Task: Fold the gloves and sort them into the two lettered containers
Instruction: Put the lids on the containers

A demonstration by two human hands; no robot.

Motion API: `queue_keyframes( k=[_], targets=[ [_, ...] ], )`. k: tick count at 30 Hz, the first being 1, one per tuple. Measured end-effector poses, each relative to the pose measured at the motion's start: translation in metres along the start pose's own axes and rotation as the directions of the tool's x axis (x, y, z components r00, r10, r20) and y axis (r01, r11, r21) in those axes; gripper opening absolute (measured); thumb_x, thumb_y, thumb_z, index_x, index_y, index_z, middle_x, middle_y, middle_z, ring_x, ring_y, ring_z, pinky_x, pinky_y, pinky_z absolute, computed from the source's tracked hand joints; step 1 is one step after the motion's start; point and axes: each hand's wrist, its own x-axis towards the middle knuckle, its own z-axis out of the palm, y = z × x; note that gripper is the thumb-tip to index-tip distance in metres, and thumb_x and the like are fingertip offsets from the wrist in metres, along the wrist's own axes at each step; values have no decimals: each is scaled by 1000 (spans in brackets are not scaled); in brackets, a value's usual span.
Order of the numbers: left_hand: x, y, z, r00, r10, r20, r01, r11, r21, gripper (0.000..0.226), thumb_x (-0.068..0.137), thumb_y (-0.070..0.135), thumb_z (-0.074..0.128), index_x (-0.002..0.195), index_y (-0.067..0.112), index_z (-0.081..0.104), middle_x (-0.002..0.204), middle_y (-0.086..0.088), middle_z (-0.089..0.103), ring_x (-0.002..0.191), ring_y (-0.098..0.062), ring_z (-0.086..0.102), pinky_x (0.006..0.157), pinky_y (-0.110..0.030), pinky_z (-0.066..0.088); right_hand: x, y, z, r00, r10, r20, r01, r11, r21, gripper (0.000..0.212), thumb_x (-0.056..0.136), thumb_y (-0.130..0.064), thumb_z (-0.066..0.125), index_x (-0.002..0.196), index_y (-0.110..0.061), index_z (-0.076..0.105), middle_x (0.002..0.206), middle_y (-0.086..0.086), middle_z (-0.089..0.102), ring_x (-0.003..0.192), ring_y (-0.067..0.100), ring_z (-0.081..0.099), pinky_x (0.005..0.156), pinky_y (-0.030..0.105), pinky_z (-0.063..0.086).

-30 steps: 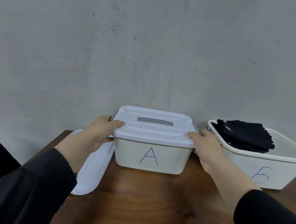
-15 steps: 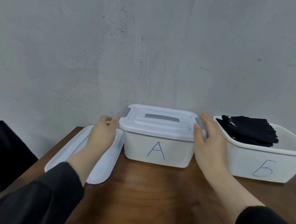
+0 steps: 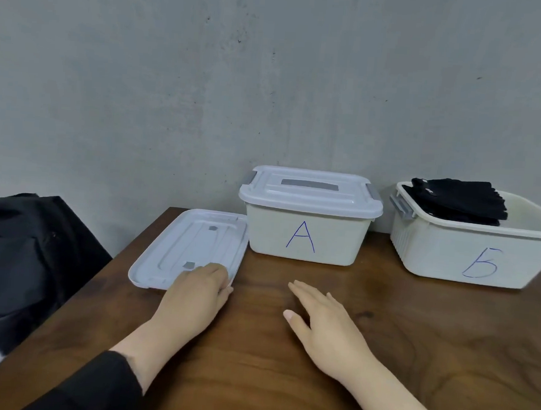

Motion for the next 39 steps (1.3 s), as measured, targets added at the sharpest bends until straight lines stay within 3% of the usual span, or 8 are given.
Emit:
queue_keyframes(
  k=[12,16,19,22,27,31,35,39],
  targets=[
    [-43,96,-116,1000,30,5,-30,998,55,34,102,53,29,80,27,36,70,7,52,64,-9,54,57,-22,36,-16,-8,-1,998,48,-51,-30,950,310,64,99,-61,43,157,-45,21,161,-25,26,146,-2,28,120,26,28],
    [-55,120,-178,999,11,-51,-26,958,-286,41,86,66,21,84,31,43,65,6,55,64,-10,52,54,-25,36,-11,-7,-5,981,157,-117,-45,763,645,81,91,-67,50,158,-42,14,160,-20,30,143,-1,34,116,26,33],
    [-50,128,-192,984,-20,-175,-85,817,-571,42,85,64,29,80,25,46,58,10,47,52,-5,42,54,-20,36,-15,-5,-25,964,199,-174,22,594,804,63,96,-53,54,152,-45,25,153,-23,43,134,-9,43,108,17,39],
    [-32,135,-186,975,-101,-199,-99,601,-793,49,99,58,40,80,13,47,65,4,44,60,-11,41,60,-34,35,-24,17,-50,918,308,-250,65,505,861,55,98,-54,53,150,-44,37,135,-18,62,125,0,57,110,36,45],
    [16,167,-175,974,-199,-109,-69,201,-977,39,102,44,47,80,16,64,74,-3,62,66,-16,57,63,-31,45,-56,70,-109,760,552,-342,12,515,857,22,103,-42,53,118,-36,67,115,-11,73,112,14,67,103,51,51],
    [47,194,-135,988,-143,61,97,263,-960,28,99,52,50,109,34,68,107,7,73,100,-18,70,94,-49,52,-86,101,-172,620,673,-404,-17,526,851,23,103,-40,54,109,-26,72,103,-6,76,102,19,71,86,42,59],
    [63,240,-82,980,-91,175,185,116,-976,39,94,19,64,131,32,58,117,10,72,109,-13,68,101,-44,50,-101,138,-229,555,720,-417,-58,533,844,20,100,-27,61,113,-15,71,104,-1,76,93,15,71,70,26,53],
    [107,285,-57,938,-228,262,275,26,-961,34,89,13,66,122,19,65,106,-2,75,96,-24,72,89,-42,56,-96,169,-272,659,631,-410,-56,585,809,30,99,-25,64,126,-15,64,114,-4,73,100,12,71,83,26,53]
  ],
)
